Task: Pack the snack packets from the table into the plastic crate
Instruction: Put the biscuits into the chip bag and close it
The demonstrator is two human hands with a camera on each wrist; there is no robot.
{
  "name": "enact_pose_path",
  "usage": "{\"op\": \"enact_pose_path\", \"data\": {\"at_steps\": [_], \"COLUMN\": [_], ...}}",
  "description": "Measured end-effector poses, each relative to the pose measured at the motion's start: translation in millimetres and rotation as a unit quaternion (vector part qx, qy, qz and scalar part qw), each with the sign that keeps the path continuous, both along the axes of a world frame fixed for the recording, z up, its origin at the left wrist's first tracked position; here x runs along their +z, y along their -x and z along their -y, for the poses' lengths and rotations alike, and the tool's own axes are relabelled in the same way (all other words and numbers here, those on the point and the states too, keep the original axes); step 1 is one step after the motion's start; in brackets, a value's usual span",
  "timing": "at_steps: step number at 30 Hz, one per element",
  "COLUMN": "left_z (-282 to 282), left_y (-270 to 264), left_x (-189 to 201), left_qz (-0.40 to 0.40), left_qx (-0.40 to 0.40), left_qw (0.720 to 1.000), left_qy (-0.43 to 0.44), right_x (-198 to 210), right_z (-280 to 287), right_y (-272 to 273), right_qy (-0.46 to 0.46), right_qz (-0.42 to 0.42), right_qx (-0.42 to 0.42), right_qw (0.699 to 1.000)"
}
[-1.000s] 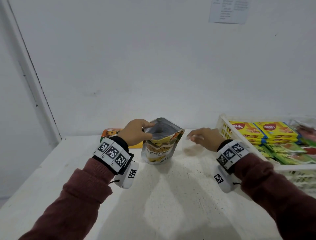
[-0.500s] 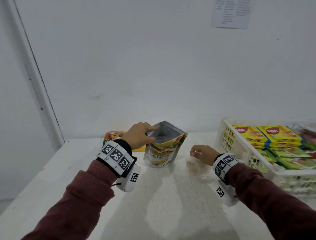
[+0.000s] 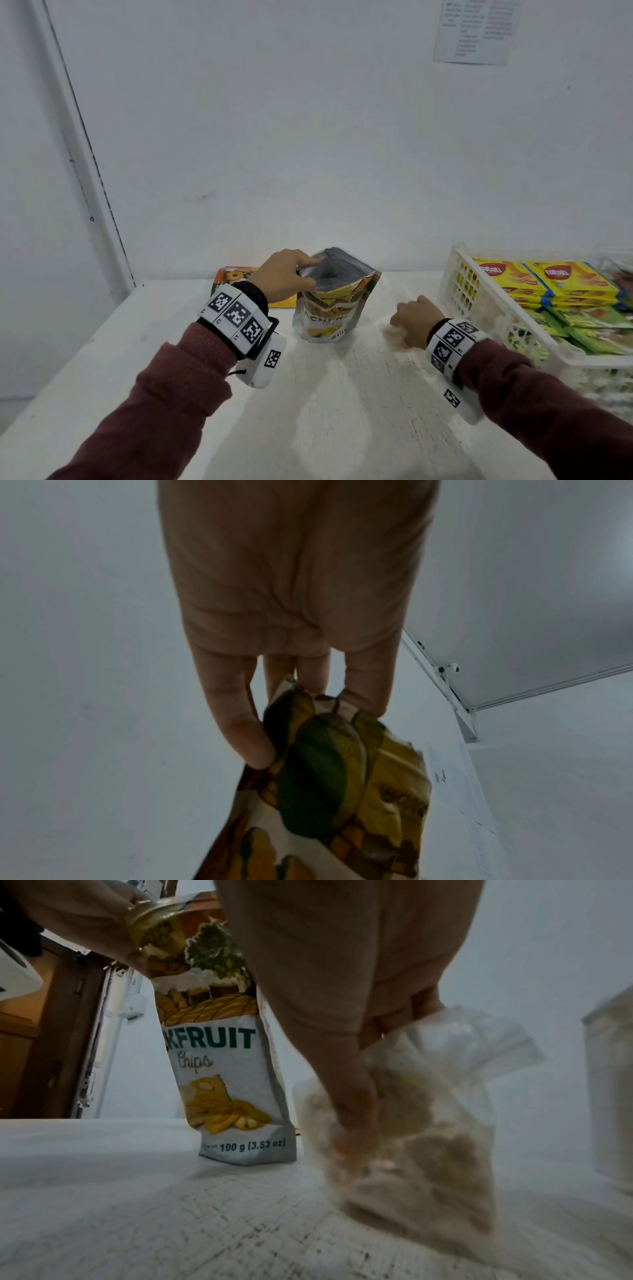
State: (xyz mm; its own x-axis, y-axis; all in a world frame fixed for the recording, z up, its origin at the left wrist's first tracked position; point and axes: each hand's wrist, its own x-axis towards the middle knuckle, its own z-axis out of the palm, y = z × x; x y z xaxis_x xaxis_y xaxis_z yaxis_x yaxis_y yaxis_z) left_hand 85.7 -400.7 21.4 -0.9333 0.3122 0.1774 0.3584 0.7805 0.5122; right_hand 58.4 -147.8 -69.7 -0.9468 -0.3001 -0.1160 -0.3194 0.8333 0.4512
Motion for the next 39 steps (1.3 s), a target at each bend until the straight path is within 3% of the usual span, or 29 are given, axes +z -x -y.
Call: {"op": "enact_pose_path", "data": {"at_steps": [5, 9, 12, 14, 16, 18, 20, 24, 28, 39], "left_z": [0.9, 2.7, 6.9, 10.1, 12.9, 14.8, 17.0, 24.4, 28.8, 23.4], "left_y": [-1.9, -2.4, -1.4, -0.2, 0.3, -0.6, -2.4, -4.1, -2.7, -4.4], "left_x": [0.4, 1.0, 2.7, 3.7, 3.6, 4.0, 4.8, 5.9, 5.3, 8.7], "left_qz": [0.004, 0.010, 0.022, 0.033, 0.039, 0.047, 0.056, 0.079, 0.097, 0.060], "left_qx": [-0.008, -0.017, -0.019, -0.018, -0.018, -0.020, -0.021, -0.008, -0.018, -0.037], "left_qw": [1.000, 0.999, 0.997, 0.995, 0.995, 0.995, 0.994, 0.988, 0.987, 0.992], "left_qy": [-0.018, -0.048, -0.076, -0.087, -0.091, -0.091, -0.094, -0.129, -0.130, -0.100], "right_x": [2.4, 33.2, 76.2, 103.5, 122.8, 128.9, 120.6, 89.6, 83.8, 98.0], "right_z": [-1.8, -6.5, -2.3, 9.9, 30.5, 54.7, 76.0, 98.9, 92.5, 88.9], "right_y": [0.5, -2.1, -8.2, -17.8, -31.7, -45.1, -50.6, -44.7, -38.4, -25.6], "right_qy": [0.049, 0.219, 0.386, 0.479, 0.559, 0.603, 0.607, 0.598, 0.575, 0.383], "right_qz": [0.005, -0.047, -0.180, -0.271, -0.300, -0.276, -0.219, -0.140, -0.099, -0.058], "right_qx": [-0.049, -0.089, -0.051, 0.019, 0.104, 0.180, 0.215, 0.201, 0.187, 0.154], "right_qw": [0.998, 0.970, 0.903, 0.835, 0.766, 0.726, 0.733, 0.763, 0.790, 0.909]}}
